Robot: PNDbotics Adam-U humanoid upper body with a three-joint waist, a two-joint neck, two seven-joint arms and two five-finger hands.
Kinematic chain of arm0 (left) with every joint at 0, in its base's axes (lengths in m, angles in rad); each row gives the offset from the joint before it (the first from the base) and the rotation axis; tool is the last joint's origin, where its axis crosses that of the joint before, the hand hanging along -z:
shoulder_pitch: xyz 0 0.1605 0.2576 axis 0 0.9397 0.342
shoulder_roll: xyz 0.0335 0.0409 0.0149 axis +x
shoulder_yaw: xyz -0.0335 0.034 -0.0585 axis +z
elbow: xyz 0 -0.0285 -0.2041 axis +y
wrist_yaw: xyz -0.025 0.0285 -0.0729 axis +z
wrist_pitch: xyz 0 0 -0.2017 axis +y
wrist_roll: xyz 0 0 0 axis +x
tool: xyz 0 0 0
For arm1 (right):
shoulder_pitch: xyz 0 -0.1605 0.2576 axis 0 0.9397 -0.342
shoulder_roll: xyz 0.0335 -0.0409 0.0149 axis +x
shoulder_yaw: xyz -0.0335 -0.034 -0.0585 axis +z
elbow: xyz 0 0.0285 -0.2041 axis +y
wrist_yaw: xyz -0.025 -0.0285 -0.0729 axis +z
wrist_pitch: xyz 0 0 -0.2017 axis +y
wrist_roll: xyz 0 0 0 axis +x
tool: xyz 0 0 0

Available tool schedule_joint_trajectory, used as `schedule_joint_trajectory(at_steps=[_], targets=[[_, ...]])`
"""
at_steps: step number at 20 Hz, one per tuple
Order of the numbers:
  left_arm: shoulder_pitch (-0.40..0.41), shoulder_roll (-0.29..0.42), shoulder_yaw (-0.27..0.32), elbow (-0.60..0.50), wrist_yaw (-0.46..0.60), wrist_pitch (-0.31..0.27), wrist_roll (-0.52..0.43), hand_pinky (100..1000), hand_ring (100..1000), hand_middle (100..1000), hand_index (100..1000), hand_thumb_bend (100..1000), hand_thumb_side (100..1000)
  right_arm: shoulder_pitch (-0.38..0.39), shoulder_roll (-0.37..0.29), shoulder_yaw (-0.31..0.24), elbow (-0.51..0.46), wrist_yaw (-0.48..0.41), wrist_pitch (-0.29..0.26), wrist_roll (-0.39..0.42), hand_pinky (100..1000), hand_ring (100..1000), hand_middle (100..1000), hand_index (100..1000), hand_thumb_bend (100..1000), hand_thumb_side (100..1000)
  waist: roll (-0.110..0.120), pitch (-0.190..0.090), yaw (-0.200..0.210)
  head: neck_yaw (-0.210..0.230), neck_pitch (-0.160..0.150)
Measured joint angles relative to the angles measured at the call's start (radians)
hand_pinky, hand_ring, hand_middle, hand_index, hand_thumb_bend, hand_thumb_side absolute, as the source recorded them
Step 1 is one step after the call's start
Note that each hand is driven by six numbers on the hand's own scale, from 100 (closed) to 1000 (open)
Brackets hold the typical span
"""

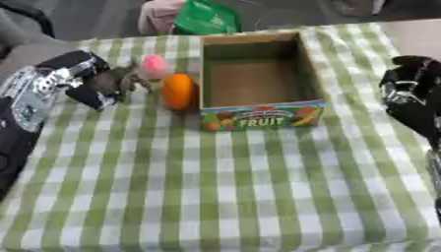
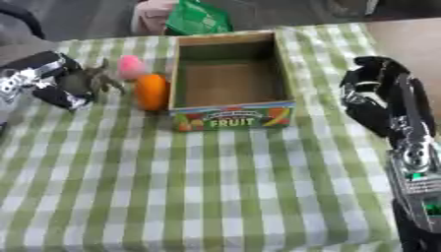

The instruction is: Pick up objects on the table and place them in the box.

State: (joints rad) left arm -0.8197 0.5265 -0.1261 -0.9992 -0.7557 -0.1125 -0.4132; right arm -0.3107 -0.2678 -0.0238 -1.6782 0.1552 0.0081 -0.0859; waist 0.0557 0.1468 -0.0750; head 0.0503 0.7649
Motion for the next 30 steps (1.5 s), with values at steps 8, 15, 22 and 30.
schedule_joint_trajectory(at_steps=[8,15,22,30], targets=[[-0.059,-0.065,-0.001,-0.108,0.079,0.023,0.039,602,430,341,529,100,212,0.002,0.002,0.005,0.000,-0.001,-0.001,0.005,638,655,558,728,100,149,-0.002,-0.011,-0.013,0.015,0.000],[-0.125,-0.188,-0.041,-0.095,0.035,0.013,0.057,611,453,362,546,100,209,0.000,0.010,0.024,0.000,-0.007,-0.003,0.022,638,655,558,727,100,152,0.007,-0.013,-0.054,0.046,0.000],[-0.134,-0.236,-0.050,-0.070,-0.013,-0.007,0.077,630,494,407,582,160,207,-0.007,0.018,0.032,0.000,-0.008,-0.005,0.032,638,655,558,727,100,158,0.010,-0.012,-0.060,0.058,0.000],[-0.113,-0.339,-0.080,0.019,-0.095,-0.037,0.120,645,525,441,605,222,207,-0.023,0.019,0.049,0.000,-0.009,-0.008,0.050,639,656,558,727,100,159,0.020,0.008,-0.099,0.071,-0.002]])
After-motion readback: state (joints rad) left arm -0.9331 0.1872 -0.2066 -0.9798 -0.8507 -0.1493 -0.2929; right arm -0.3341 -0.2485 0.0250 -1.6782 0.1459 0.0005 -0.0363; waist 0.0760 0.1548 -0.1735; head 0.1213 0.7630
